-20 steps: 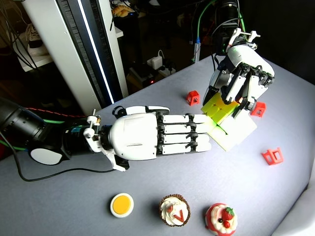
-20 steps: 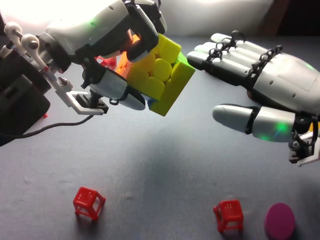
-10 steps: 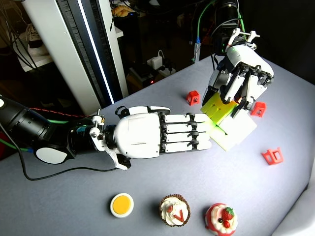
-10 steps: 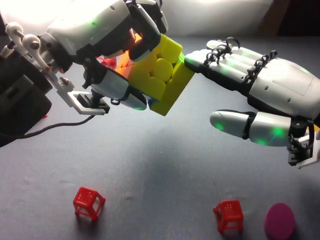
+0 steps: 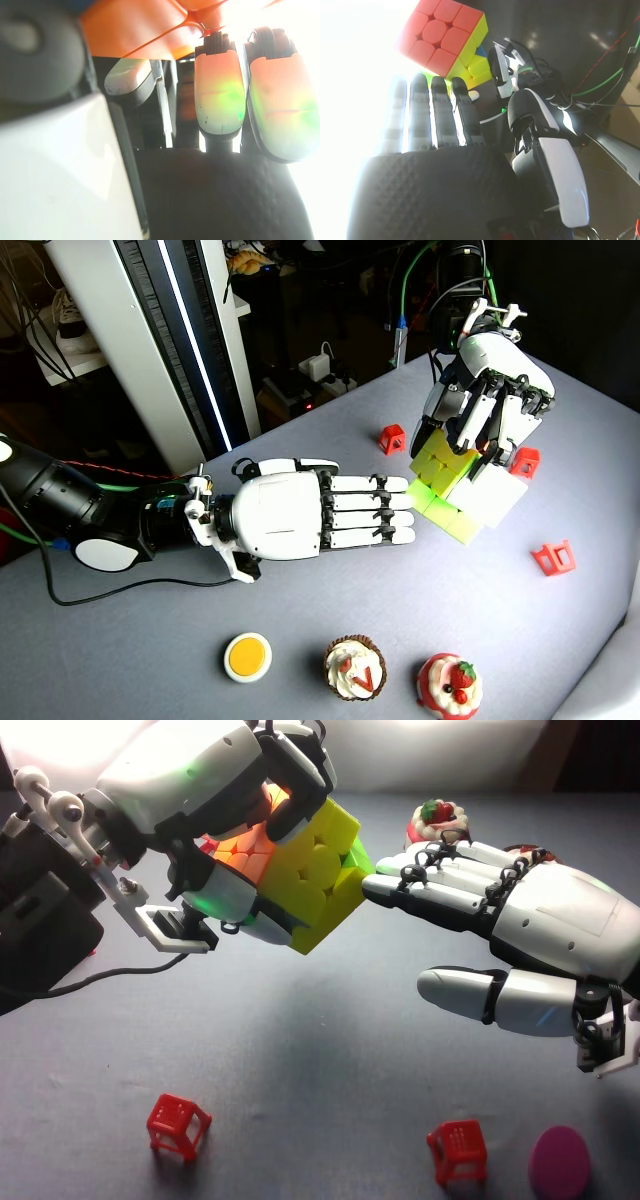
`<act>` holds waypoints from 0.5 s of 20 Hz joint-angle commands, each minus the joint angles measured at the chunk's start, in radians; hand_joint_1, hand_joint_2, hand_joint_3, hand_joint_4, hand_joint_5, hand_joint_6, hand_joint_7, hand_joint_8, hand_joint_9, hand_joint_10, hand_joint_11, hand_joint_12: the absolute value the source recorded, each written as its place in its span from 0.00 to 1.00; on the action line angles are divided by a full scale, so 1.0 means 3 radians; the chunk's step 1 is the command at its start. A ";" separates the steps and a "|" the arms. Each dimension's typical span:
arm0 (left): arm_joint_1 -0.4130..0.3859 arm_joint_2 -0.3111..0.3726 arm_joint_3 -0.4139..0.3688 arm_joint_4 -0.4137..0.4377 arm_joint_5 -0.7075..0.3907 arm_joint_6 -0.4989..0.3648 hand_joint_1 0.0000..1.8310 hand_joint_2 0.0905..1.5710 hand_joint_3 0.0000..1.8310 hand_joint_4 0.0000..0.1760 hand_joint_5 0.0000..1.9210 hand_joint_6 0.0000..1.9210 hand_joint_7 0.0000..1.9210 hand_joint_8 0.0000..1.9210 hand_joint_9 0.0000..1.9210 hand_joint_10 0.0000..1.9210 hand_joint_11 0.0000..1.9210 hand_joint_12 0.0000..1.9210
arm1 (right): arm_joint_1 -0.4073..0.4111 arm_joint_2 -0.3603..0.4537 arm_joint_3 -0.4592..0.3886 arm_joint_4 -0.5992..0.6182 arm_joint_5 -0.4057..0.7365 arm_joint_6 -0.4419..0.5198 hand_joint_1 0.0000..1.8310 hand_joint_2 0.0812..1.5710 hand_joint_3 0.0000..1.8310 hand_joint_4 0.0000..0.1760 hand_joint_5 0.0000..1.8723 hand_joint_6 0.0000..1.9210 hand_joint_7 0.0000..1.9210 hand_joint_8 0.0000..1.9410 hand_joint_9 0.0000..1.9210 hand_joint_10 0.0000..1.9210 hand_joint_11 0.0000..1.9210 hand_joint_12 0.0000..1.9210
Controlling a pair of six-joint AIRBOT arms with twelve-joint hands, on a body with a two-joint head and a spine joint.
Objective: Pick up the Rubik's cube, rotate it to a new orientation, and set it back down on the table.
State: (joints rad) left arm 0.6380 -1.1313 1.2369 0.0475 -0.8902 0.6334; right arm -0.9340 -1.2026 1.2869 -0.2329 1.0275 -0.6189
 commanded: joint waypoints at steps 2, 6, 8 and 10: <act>-0.0081 -0.0007 -0.0011 -0.0074 -0.0580 -0.0044 0.84 0.32 0.68 0.00 0.63 1.00 0.76 1.00 0.81 1.00 0.87 1.00 | 0.0023 -0.0035 -0.0040 -0.0087 0.0362 0.0021 0.00 0.90 0.00 0.00 0.08 0.02 0.10 0.01 0.09 0.06 0.00 0.24; -0.0081 -0.0007 -0.0011 -0.0075 -0.0583 -0.0043 0.83 0.33 0.67 0.00 0.60 1.00 0.74 1.00 0.80 1.00 0.85 1.00 | 0.0027 -0.0052 -0.0047 -0.0165 0.0364 0.0021 0.00 0.87 0.00 0.00 0.06 0.00 0.06 0.00 0.05 0.03 0.00 0.09; -0.0081 -0.0007 -0.0011 -0.0077 -0.0584 -0.0042 0.85 0.29 0.71 0.00 0.62 1.00 0.75 1.00 0.81 1.00 0.87 1.00 | 0.0037 -0.0055 -0.0049 -0.0188 0.0365 0.0021 0.00 0.87 0.00 0.00 0.05 0.00 0.05 0.00 0.04 0.02 0.00 0.06; -0.0079 -0.0007 -0.0010 -0.0079 -0.0584 -0.0042 0.85 0.30 0.69 0.00 0.61 1.00 0.75 1.00 0.81 1.00 0.86 1.00 | 0.0042 -0.0055 -0.0051 -0.0209 0.0365 0.0021 0.00 0.87 0.00 0.00 0.05 0.00 0.05 0.00 0.05 0.02 0.00 0.07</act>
State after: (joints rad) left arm 0.6373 -1.1313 1.2369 0.0360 -0.9085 0.6331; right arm -0.9340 -1.2156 1.2739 -0.3145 1.0164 -0.6186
